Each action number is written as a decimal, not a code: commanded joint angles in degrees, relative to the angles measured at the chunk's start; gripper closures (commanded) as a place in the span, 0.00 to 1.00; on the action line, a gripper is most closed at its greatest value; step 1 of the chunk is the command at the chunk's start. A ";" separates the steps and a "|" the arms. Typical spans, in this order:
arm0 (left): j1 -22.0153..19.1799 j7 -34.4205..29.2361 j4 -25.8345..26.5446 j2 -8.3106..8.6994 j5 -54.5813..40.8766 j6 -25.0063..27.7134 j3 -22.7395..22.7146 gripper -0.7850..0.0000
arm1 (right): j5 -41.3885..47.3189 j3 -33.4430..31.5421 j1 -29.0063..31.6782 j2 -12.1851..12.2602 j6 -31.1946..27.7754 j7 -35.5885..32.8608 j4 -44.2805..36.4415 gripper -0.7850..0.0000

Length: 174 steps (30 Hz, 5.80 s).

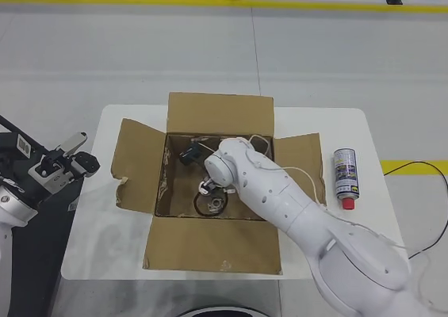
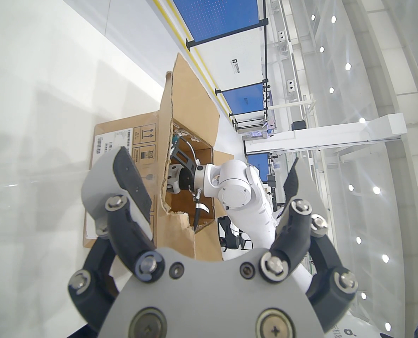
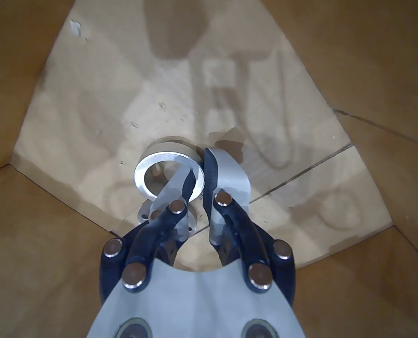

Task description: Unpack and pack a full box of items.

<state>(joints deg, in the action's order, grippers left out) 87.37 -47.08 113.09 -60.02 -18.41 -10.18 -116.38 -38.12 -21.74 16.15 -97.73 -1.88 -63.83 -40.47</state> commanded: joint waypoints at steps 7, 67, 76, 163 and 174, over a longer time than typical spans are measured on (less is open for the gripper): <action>0.00 0.00 0.00 0.00 0.00 0.00 0.00 0.00 | -0.67 -2.65 -0.05 1.00 -0.22 -2.91 -5.55 1.00; 0.00 0.00 0.00 0.00 0.00 0.00 0.00 0.00 | -37.85 -81.58 41.63 26.12 4.00 -22.95 -51.65 1.00; 0.00 0.00 0.00 0.00 0.00 0.00 0.00 0.00 | -38.54 -81.12 40.93 26.78 3.87 -22.13 -45.50 1.00; 0.00 0.00 0.00 0.00 0.00 0.00 0.00 0.00 | -19.42 -32.50 20.37 23.64 15.52 -19.32 -69.55 0.00; 0.00 0.00 0.00 0.00 0.00 0.00 0.00 0.00 | -17.86 -19.44 12.67 18.91 24.52 -17.81 -56.94 0.00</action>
<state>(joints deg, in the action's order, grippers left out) 87.37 -47.08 113.09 -60.02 -18.41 -10.18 -116.38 -56.83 -42.56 30.06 -78.17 22.03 -81.97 -99.68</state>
